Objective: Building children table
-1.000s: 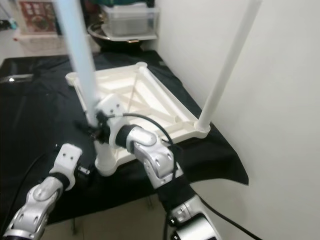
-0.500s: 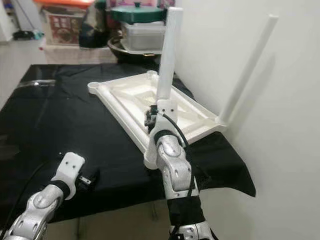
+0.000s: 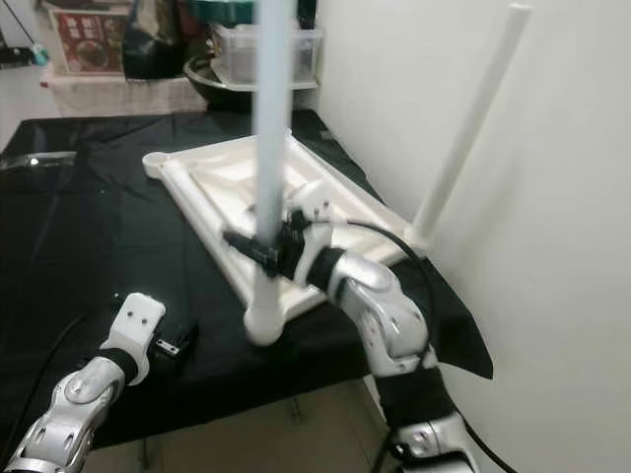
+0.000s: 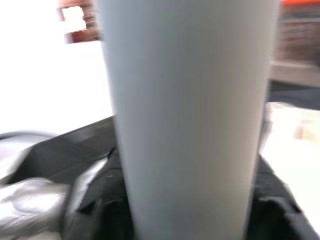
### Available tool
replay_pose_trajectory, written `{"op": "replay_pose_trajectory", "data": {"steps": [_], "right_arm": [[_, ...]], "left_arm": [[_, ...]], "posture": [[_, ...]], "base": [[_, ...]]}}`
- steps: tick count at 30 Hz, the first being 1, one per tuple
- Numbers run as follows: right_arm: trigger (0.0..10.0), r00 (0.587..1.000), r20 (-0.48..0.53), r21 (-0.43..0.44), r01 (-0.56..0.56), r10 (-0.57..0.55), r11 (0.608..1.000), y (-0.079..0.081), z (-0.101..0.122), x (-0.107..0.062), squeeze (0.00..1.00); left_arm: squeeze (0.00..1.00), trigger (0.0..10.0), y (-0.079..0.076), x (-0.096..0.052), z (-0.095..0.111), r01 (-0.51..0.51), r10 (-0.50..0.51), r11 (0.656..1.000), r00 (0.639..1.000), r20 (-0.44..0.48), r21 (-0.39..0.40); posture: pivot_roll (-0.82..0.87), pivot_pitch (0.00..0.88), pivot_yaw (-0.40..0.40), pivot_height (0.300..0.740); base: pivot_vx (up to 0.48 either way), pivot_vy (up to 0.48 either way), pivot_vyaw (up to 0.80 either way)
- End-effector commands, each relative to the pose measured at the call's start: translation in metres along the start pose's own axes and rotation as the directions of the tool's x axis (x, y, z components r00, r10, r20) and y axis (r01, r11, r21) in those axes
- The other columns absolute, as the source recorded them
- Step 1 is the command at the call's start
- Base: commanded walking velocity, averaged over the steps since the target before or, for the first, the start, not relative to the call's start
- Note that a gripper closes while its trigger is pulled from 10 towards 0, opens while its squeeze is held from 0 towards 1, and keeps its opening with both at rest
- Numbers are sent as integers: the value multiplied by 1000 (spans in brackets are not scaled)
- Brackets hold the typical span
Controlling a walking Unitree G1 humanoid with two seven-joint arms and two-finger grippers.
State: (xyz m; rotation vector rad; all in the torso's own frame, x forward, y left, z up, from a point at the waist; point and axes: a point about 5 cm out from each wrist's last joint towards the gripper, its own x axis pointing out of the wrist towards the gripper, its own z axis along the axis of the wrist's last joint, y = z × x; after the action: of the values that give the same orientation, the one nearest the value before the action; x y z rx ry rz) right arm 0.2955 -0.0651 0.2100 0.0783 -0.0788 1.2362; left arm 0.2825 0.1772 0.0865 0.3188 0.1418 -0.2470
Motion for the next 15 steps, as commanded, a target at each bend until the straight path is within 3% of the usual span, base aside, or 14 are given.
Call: {"op": "replay_pose_trajectory", "data": {"steps": [1,5,6,7,8,9,10,11,12,13,15], "right_arm": [[0,993,-38,47,-106,108,993,13,-14,8,0],[0,985,-140,97,119,-105,988,-5,-36,10,0],[0,921,-201,90,357,-335,930,-24,-47,8,0],[0,921,-201,90,357,-335,930,-24,-47,8,0],[0,824,-245,63,540,-511,839,-38,-55,3,0],[0,684,-274,30,709,-676,705,-52,-61,-6,0],[0,684,-274,30,709,-676,705,-52,-61,-6,0],[0,410,-296,-23,900,-863,436,-67,-70,-33,0],[0,410,-296,-23,900,-863,436,-67,-70,-33,0],[0,286,-295,-49,948,-912,313,-71,-72,-50,0],[0,274,-293,-52,952,-916,301,-71,-71,-53,0]], "left_arm": [[0,10000,-1,-2,-8,6,-6,1000,1000,-31,-1],[0,10000,-3,-7,-10,9,-9,1000,999,-34,-5],[0,10000,-2,-8,-10,7,-7,1000,999,-38,-2],[0,10000,-2,-8,-10,7,-7,1000,999,-38,-2],[0,10000,0,-9,-10,6,-6,1000,999,-39,0],[0,10000,1,-9,-11,4,-4,1000,999,-40,1],[0,10000,1,-9,-11,4,-4,1000,999,-40,1],[0,10000,2,-9,-12,2,-2,1000,999,-43,5],[0,10000,2,-9,-12,2,-2,1000,999,-43,5],[0,10000,0,-7,-11,6,-6,1000,999,-42,4],[0,10000,-1,-7,-10,9,-9,1000,999,-41,2]], "posture": [[134,0,-97,740],[145,0,-97,740],[143,0,-95,740],[143,0,-95,740],[142,0,-94,740],[140,0,-91,740],[140,0,-91,740],[139,0,-85,740],[139,0,-85,740],[132,0,-72,740],[131,0,-70,740]], "base": [[0,0,0],[0,0,0],[0,0,0],[0,0,0],[0,0,0],[0,0,0],[0,0,0],[0,0,0],[0,0,0],[0,0,0],[0,0,0]]}}
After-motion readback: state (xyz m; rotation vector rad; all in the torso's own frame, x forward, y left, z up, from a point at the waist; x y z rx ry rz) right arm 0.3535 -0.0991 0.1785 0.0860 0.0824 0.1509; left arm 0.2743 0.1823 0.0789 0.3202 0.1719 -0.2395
